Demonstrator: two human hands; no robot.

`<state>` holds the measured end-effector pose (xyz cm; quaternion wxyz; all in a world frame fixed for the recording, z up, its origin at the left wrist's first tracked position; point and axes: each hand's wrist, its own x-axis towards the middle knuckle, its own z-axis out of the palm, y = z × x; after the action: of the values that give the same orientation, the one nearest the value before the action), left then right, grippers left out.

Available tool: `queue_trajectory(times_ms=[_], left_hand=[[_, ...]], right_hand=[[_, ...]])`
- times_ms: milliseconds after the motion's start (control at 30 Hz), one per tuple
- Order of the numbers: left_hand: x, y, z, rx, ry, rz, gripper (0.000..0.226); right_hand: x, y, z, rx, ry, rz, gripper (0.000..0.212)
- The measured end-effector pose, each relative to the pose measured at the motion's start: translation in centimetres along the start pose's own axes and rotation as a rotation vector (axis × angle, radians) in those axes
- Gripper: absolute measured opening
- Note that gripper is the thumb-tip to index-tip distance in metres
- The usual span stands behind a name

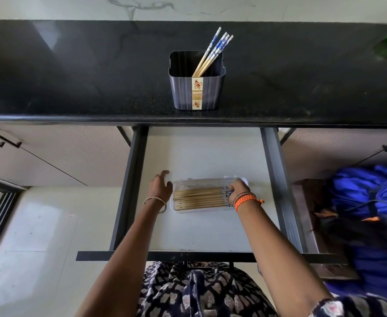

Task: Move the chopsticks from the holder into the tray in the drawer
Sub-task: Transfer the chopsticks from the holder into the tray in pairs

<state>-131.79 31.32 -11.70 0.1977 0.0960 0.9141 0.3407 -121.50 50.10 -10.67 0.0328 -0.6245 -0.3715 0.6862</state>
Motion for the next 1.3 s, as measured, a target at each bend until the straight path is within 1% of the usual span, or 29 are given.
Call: queue_trajectory(times_ms=[33,67,133,167,200,267,333,400,467,533,567,600,633,667,733,767,867,933,1000,1067,1167,1267,1300], left_hand=[[0.2,0.8,-0.4,-0.018,0.050,0.052,0.039],[0.4,1.8,-0.9,-0.053,0.117,0.115,0.038],[1.0,4.2,-2.3,-0.128,0.282,0.253,0.036],[1.4,5.6,-3.2,-0.154,0.353,0.314,0.035],[2.0,7.1,-4.3,-0.175,0.408,0.368,0.034],[3.4,10.2,-6.6,-0.201,0.466,0.467,0.034],[5.2,13.3,-9.1,-0.180,0.501,0.570,0.034],[6.8,15.8,-11.1,-0.126,0.526,0.635,0.035],[8.2,17.3,-12.2,-0.061,0.497,0.653,0.038],[9.3,17.7,-12.5,0.022,0.439,0.660,0.040],[9.8,17.5,-12.5,0.059,0.416,0.664,0.040],[10.2,17.3,-12.6,0.090,0.398,0.664,0.039],[10.7,17.1,-12.6,0.113,0.385,0.660,0.039],[11.1,16.8,-12.7,0.129,0.375,0.653,0.038],[11.8,16.4,-12.7,0.149,0.361,0.641,0.038],[11.9,16.2,-12.7,0.150,0.356,0.639,0.038],[12.3,15.7,-12.2,0.143,0.349,0.631,0.037],[12.2,15.4,-11.7,0.130,0.342,0.628,0.036],[12.2,15.2,-11.5,0.118,0.333,0.625,0.036],[12.3,15.0,-11.2,0.114,0.324,0.614,0.036],[12.4,14.9,-11.2,0.098,0.321,0.599,0.037],[12.3,14.9,-11.3,0.083,0.327,0.596,0.037],[12.3,15.0,-11.3,0.081,0.326,0.596,0.037]], right_hand=[[-0.4,-0.4,0.2,0.062,-0.015,0.023,0.020],[-0.9,-1.1,0.7,0.144,-0.064,0.042,0.021],[-2.0,-3.3,1.7,0.319,-0.216,0.060,0.028],[-2.8,-5.2,2.2,0.371,-0.295,0.035,0.029],[-3.7,-7.5,3.0,0.391,-0.366,-0.029,0.030],[-5.6,-12.4,4.8,0.374,-0.430,-0.234,0.028],[-7.3,-17.2,6.6,0.273,-0.383,-0.518,0.027],[-8.0,-21.2,8.2,0.097,-0.224,-0.775,0.025],[-7.6,-24.3,9.4,-0.014,-0.068,-0.902,0.020],[-7.1,-26.4,10.5,-0.092,-0.042,-0.898,0.012],[-6.8,-27.2,11.1,-0.123,-0.040,-0.878,0.019],[-6.4,-27.9,11.7,-0.157,-0.036,-0.864,0.031],[-6.2,-28.5,12.2,-0.187,-0.035,-0.855,0.038],[-5.9,-28.9,12.7,-0.206,-0.039,-0.851,0.036],[-5.2,-29.3,13.7,-0.225,-0.069,-0.842,0.021],[-4.9,-29.3,14.0,-0.214,-0.079,-0.842,0.017],[-4.1,-29.3,14.9,-0.176,-0.055,-0.860,0.019],[-3.9,-29.3,15.3,-0.183,-0.048,-0.864,0.014],[-3.8,-29.4,15.7,-0.187,-0.068,-0.863,0.021],[-3.7,-29.3,15.9,-0.203,-0.039,-0.872,0.022],[-3.4,-29.4,16.0,-0.225,0.008,-0.881,0.035],[-3.3,-29.7,15.7,-0.193,-0.007,-0.854,0.018],[-3.2,-29.9,15.5,-0.173,-0.012,-0.837,0.021]])
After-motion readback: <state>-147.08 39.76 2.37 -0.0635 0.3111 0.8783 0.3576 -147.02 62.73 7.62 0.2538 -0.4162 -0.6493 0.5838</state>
